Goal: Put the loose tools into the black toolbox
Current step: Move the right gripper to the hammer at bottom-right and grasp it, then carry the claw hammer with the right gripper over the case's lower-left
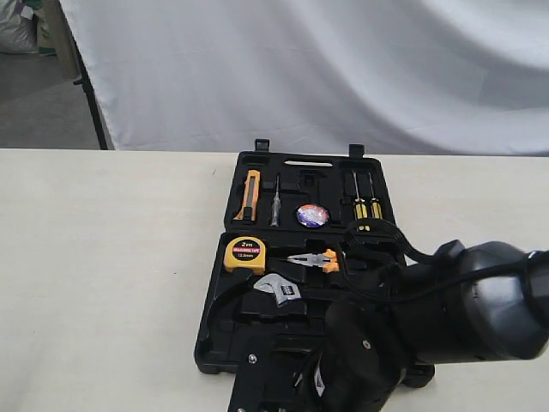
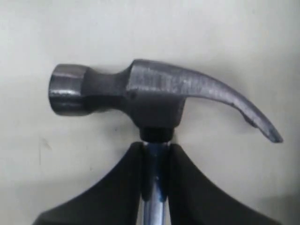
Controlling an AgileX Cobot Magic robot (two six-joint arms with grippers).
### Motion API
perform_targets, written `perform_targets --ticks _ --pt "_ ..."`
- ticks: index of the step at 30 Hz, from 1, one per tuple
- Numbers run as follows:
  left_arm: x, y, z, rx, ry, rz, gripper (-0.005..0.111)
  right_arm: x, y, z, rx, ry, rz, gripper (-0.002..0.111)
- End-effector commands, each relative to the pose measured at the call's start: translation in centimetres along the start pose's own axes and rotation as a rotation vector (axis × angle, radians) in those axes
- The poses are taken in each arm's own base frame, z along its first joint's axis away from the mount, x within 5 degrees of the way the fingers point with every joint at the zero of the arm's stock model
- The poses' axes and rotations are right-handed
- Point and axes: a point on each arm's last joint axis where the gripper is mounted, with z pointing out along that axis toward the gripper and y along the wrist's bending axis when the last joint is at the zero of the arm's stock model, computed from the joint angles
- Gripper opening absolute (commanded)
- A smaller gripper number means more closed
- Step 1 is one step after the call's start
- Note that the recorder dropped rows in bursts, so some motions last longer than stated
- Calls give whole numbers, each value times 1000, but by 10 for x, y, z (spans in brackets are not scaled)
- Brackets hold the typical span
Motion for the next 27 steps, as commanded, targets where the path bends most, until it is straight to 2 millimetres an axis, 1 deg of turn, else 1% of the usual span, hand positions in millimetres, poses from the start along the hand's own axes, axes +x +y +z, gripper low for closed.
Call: perform_targets --ticks 1,4,12,15,17,20,22,25,27 --pt "1 0 0 6 1 -11 1 1 3 11 -16 6 4 -1" --pt "1 0 0 6 1 -11 1 -1 3 0 4 -27 -17 -1" --pt "1 0 0 6 1 -11 1 -5 4 -55 112 -176 -67 -1" --pt "1 0 0 6 1 -11 1 -9 3 -72 125 -190 -91 -1" --pt "1 0 0 6 1 -11 1 -14 -1 -82 149 -198 -113 -1" --pt "1 0 0 6 1 -11 1 -21 -15 -96 178 -212 -99 -1" --pt "1 0 0 6 1 -11 1 -24 -30 -102 199 -206 -79 -1" --pt "1 0 0 6 1 -11 1 -30 -54 -104 217 -205 -46 -1" --pt "1 0 0 6 1 -11 1 -36 -67 -101 225 -202 -49 -1"
